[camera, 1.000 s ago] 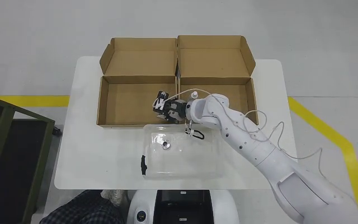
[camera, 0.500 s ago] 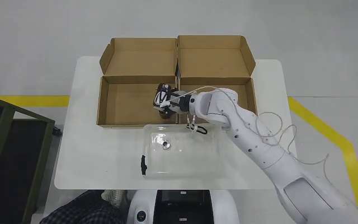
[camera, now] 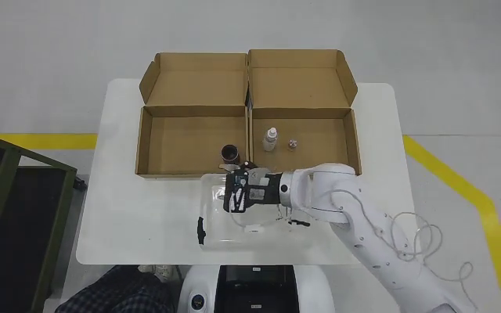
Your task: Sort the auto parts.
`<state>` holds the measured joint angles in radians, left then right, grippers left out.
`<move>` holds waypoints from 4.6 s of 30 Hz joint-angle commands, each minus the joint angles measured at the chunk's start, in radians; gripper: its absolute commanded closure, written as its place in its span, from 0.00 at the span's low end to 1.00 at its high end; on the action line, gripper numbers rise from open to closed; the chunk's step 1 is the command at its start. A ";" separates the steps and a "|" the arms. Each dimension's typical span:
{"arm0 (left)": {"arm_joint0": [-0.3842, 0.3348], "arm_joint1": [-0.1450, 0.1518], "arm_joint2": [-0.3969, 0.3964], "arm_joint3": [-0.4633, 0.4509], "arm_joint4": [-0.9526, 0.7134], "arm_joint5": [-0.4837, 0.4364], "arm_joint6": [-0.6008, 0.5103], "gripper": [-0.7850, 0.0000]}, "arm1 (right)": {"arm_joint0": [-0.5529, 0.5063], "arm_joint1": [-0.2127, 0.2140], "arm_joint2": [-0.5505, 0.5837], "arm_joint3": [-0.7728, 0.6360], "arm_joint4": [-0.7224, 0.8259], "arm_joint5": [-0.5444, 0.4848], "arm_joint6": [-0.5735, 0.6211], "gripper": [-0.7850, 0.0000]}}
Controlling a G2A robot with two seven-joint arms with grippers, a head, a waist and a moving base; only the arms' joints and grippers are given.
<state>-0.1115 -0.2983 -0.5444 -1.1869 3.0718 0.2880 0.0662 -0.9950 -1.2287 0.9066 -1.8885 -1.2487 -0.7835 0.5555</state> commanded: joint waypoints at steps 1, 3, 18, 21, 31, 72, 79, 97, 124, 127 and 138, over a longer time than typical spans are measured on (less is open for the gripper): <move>0.000 0.000 0.000 0.000 0.000 0.000 0.000 0.00 | -0.050 0.008 0.006 -0.023 -0.015 -0.010 -0.010 0.40; 0.000 0.000 0.000 0.000 0.000 0.000 0.000 0.00 | -0.085 0.015 0.008 -0.027 -0.038 -0.023 -0.021 0.35; 0.000 0.000 0.000 0.000 0.000 0.000 0.000 0.00 | -0.084 0.012 -0.062 0.114 -0.160 -0.021 -0.150 0.38; 0.000 0.000 0.000 0.000 0.000 0.000 0.000 0.00 | -0.064 0.005 -0.083 0.161 -0.174 -0.007 -0.177 0.30; 0.000 0.000 0.000 0.000 0.000 0.000 0.000 0.00 | -0.017 -0.013 -0.133 0.271 -0.222 0.026 -0.226 0.26; 0.000 0.000 0.000 0.000 0.000 0.000 0.000 0.00 | -0.046 0.004 -0.045 0.079 -0.168 -0.036 -0.232 1.00; 0.000 0.000 0.000 0.000 0.000 0.000 0.000 0.00 | -0.061 0.015 0.019 -0.041 -0.124 -0.037 -0.254 1.00; 0.000 0.000 0.000 0.000 0.000 0.000 0.000 0.00 | -0.041 0.043 0.253 -0.204 -0.001 -0.015 -0.282 1.00; 0.000 0.000 0.000 0.000 0.000 0.000 0.000 0.00 | -0.088 0.074 0.439 -0.254 0.101 -0.018 -0.380 1.00; 0.000 0.000 0.000 0.000 0.000 0.000 0.000 0.00 | -0.087 0.076 0.436 -0.248 0.104 -0.018 -0.383 1.00; 0.000 0.000 0.000 0.000 0.000 0.000 0.000 0.00 | -0.065 0.077 0.387 -0.214 0.100 -0.013 -0.381 1.00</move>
<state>-0.1115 -0.2983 -0.5444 -1.1869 3.0718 0.2880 0.0662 -1.0632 -1.1511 1.3020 -2.1079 -1.1462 -0.7970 0.1720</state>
